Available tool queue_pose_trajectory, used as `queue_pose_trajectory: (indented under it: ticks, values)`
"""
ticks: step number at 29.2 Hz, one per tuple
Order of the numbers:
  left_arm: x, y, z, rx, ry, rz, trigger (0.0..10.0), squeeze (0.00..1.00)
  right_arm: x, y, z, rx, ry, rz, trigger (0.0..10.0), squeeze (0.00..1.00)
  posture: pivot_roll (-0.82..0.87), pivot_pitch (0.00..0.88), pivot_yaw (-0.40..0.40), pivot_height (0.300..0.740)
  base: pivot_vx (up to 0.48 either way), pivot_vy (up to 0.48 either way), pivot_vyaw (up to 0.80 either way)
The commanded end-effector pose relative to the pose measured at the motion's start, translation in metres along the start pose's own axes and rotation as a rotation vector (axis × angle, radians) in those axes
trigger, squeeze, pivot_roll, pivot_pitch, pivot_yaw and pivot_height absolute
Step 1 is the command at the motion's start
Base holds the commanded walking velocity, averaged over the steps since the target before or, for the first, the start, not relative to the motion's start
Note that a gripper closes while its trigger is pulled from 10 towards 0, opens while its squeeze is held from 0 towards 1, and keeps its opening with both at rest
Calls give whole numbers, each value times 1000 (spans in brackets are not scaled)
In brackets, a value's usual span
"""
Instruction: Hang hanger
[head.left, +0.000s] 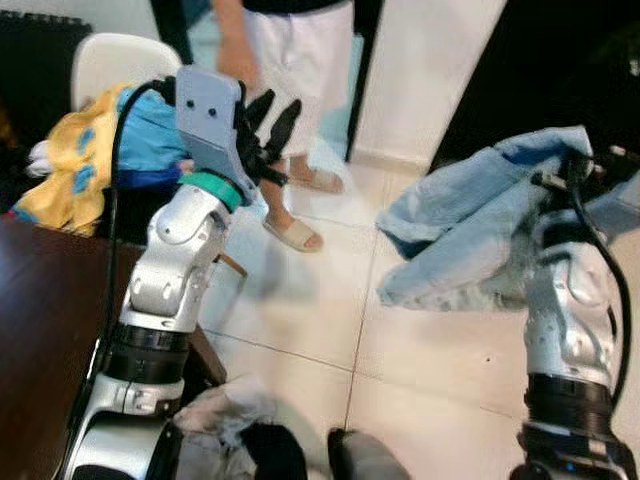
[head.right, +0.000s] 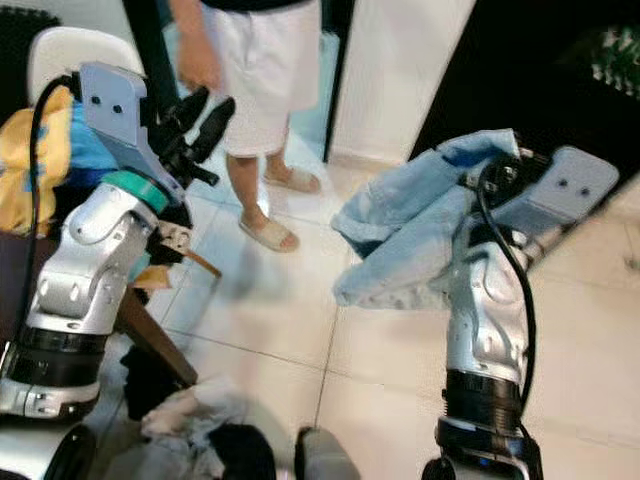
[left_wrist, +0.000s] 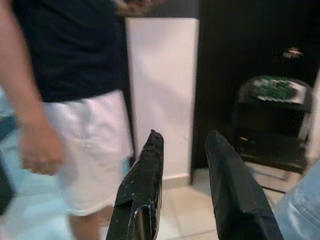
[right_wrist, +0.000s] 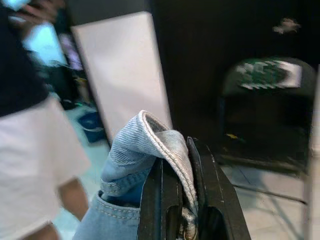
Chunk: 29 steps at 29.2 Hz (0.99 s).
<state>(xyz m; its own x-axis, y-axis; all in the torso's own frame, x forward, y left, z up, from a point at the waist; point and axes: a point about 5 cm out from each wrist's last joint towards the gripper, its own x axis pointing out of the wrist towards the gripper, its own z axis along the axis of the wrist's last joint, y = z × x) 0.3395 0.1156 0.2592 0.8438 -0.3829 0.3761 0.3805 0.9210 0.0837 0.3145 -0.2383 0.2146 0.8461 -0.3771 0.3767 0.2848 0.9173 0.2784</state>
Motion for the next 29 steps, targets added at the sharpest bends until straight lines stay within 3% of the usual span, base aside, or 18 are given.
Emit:
queue_pose_trajectory:
  ticks: [1, 18, 29]
  values:
    - [-2, -2, -4, 9, 17, -4, 10000, 0, 2, -2, 10, -5, -50, -5, 10000, 0, -39, 58, 32, 740, 0, 0, -800]
    - [-3, 6, -13, 40, 60, 57, 10000, 0, 2, -1, 10, -15, -50, 0, 10000, 0, -38, 64, 28, 740, 0, 0, -800]
    - [-6, 7, -18, 29, 75, 79, 10000, 0, 2, 2, 8, -24, -46, 19, 10000, 0, -35, 67, 24, 740, 0, 0, -38]
